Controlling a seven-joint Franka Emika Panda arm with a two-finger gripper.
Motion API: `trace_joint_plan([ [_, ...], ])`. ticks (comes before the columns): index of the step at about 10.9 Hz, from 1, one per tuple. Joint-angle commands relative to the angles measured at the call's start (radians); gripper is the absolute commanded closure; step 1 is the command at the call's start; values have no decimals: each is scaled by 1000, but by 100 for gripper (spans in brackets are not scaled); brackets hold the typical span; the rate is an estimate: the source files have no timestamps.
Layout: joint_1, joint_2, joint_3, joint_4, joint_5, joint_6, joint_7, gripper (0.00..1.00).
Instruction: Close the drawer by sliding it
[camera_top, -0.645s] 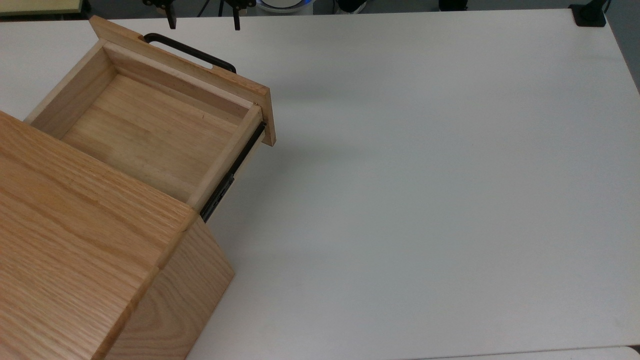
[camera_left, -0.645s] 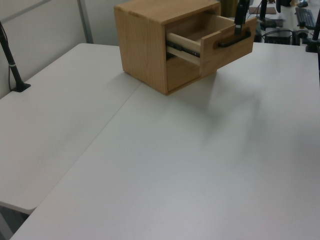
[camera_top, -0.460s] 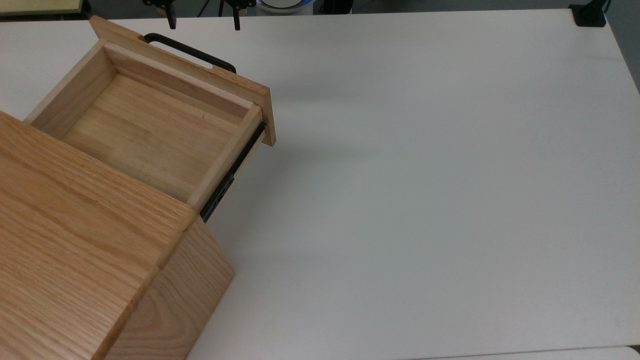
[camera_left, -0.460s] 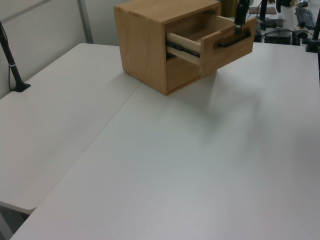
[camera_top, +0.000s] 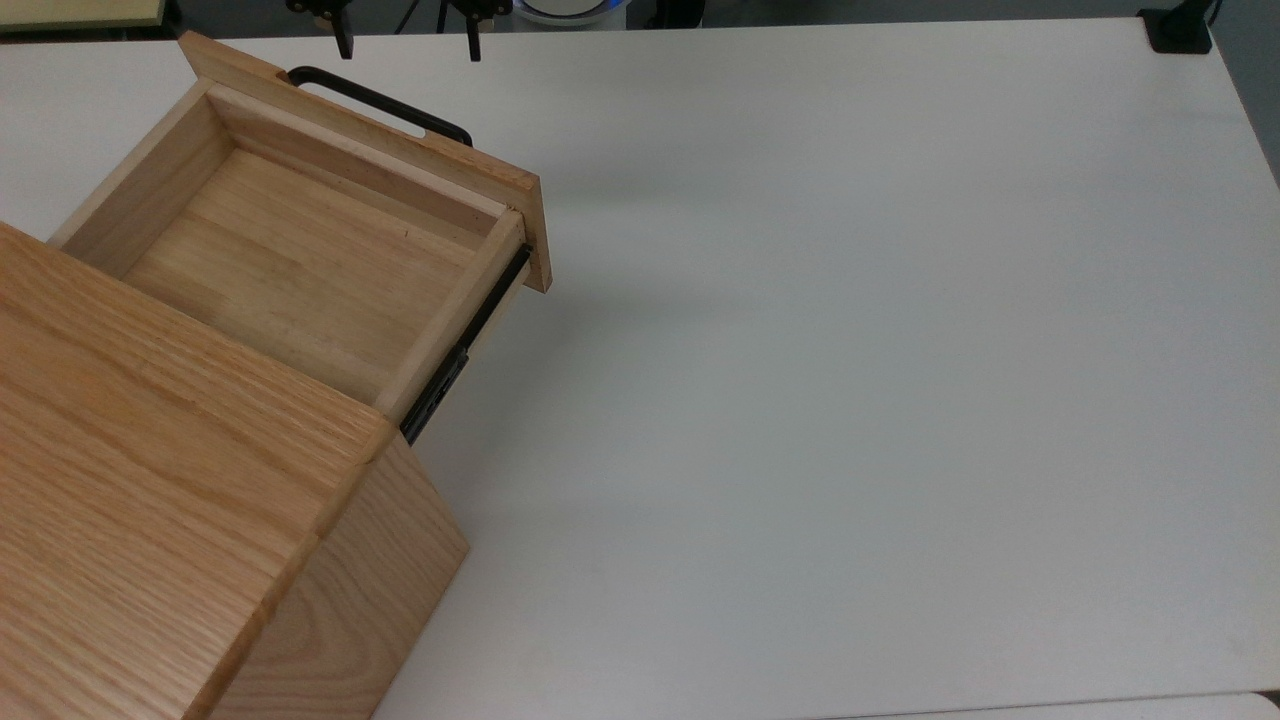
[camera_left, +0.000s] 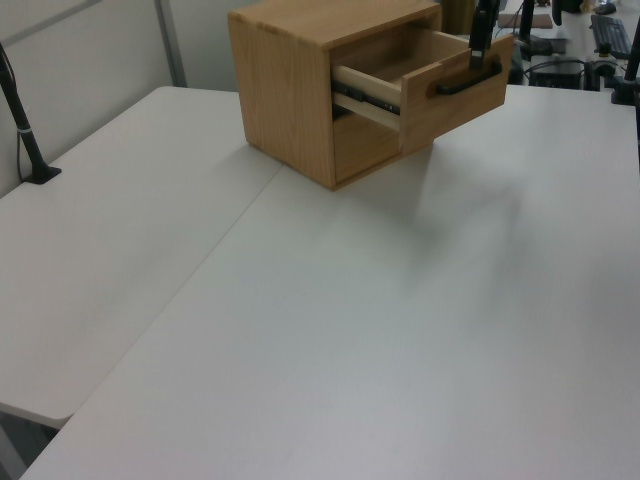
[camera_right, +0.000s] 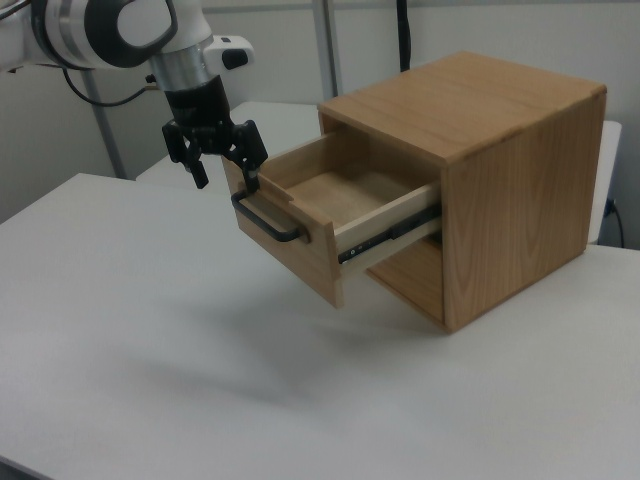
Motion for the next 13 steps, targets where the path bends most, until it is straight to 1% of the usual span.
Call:
trace_joint_plan([
  [1, 11, -4, -3, -1, 0, -36, -21, 0],
  [2, 11, -4, -3, -4, -1, -37, -65, 0],
  [3, 11, -7, -3, -2, -3, -71, -81, 0],
  [6, 8, -15, -3, -2, -7, -147, -72, 0],
  [7, -1, -18, -3, -4, -6, -174, -70, 9],
  [8, -10, -22, -3, -13, -4, -191, -61, 24],
  [9, -18, -26, -3, -22, -4, -183, 4, 40],
  [10, -23, -18, -6, -28, 0, -172, 85, 53],
  [12, -47, -13, -8, -39, 49, -165, 140, 95],
  [13, -47, -13, -8, -57, 49, -140, 178, 100],
])
